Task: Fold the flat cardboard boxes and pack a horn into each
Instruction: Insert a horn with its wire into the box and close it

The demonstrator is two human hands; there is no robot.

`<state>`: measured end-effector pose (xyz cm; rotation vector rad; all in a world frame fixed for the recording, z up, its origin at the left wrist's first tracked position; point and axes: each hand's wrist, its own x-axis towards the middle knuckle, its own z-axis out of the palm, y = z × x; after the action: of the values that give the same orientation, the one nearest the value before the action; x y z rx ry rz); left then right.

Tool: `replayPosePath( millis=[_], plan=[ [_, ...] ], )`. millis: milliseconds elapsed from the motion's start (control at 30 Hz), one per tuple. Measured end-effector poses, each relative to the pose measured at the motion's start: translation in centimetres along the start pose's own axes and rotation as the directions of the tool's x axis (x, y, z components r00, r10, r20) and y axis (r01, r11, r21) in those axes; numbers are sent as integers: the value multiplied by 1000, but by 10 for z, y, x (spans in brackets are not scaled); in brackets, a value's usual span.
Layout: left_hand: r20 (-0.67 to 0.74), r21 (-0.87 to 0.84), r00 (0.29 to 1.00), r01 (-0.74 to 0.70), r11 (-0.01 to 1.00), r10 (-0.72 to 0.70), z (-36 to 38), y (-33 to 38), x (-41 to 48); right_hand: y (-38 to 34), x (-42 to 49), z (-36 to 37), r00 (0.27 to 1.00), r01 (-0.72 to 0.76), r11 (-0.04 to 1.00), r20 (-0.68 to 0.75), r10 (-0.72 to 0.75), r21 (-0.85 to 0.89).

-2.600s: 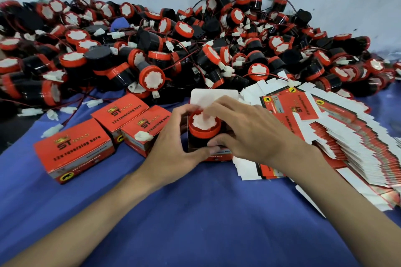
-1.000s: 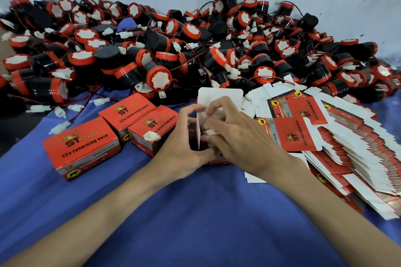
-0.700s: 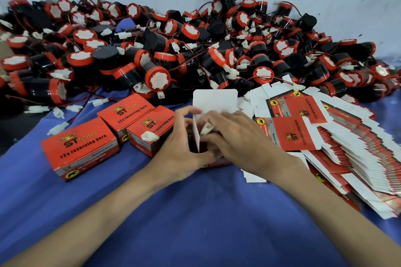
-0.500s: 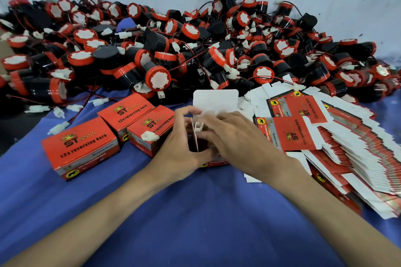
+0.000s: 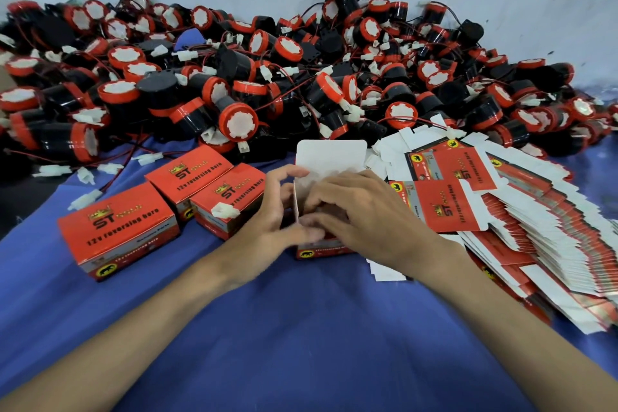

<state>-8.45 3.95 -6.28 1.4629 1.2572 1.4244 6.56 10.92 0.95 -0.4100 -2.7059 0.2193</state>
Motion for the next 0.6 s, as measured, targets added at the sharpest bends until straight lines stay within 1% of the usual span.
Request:
replayPosePath(
  millis=[33, 133, 167, 233, 267, 300, 333, 367, 400, 433, 467, 500, 533, 567, 600],
  plan=[
    [-39, -33, 999, 18, 999, -19, -4, -7, 3, 0, 0, 0, 1000, 7, 1000, -2, -7, -11],
    [-157, -37, 987, 14, 999, -19, -1, -8, 16, 0, -1, -1, 997, 75, 996, 38, -73, -54],
    [-220, -33, 975, 11, 999, -18, 3, -7, 21, 1, -1, -3, 993, 87, 994, 87, -82, -61],
    [-375, -54, 925, 40, 998, -57, 12, 1, 29, 1, -2, -5, 979, 74, 991, 199, -51, -110],
    [-390, -51, 920, 22, 998, -40, 13, 3, 25, 1, -2, -6, 973, 71, 987, 226, -37, -143],
    [-362, -49, 932, 10, 999, -27, 13, 4, 21, 0, -3, -5, 973, 73, 983, 229, -33, -169],
    [-299, -35, 954, 23, 999, -33, 13, 7, 17, -1, -5, -4, 975, 82, 979, 218, -40, -187],
    [-184, -48, 982, 40, 998, -48, 10, 7, 9, -1, -7, -3, 976, 99, 971, 211, -52, -218],
    [-89, -56, 994, 61, 997, -66, 9, 10, 2, -2, -8, -1, 977, 126, 962, 200, -77, -244],
    [-41, -65, 997, 60, 996, -63, 7, 13, -3, -2, -10, 0, 975, 160, 955, 189, -114, -250],
    [-39, -58, 998, 46, 997, -48, 6, 15, -6, -3, -11, 1, 976, 188, 960, 152, -158, -206],
    [-52, -64, 998, 36, 997, -39, 7, 18, -8, 0, -12, 1, 979, 199, 973, 65, -192, -116],
    [-60, -66, 998, 28, 997, -32, 9, 20, -7, 3, -14, 2, 979, 192, 981, -70, -192, -1],
    [-59, -70, 998, 21, 997, -26, 11, 22, -7, 8, -17, 3, 965, 158, 983, -223, -135, 89],
    [-64, -64, 998, 19, 998, -23, 12, 20, -6, 13, -20, 2, 937, 98, 983, -348, -39, 154]
  ],
)
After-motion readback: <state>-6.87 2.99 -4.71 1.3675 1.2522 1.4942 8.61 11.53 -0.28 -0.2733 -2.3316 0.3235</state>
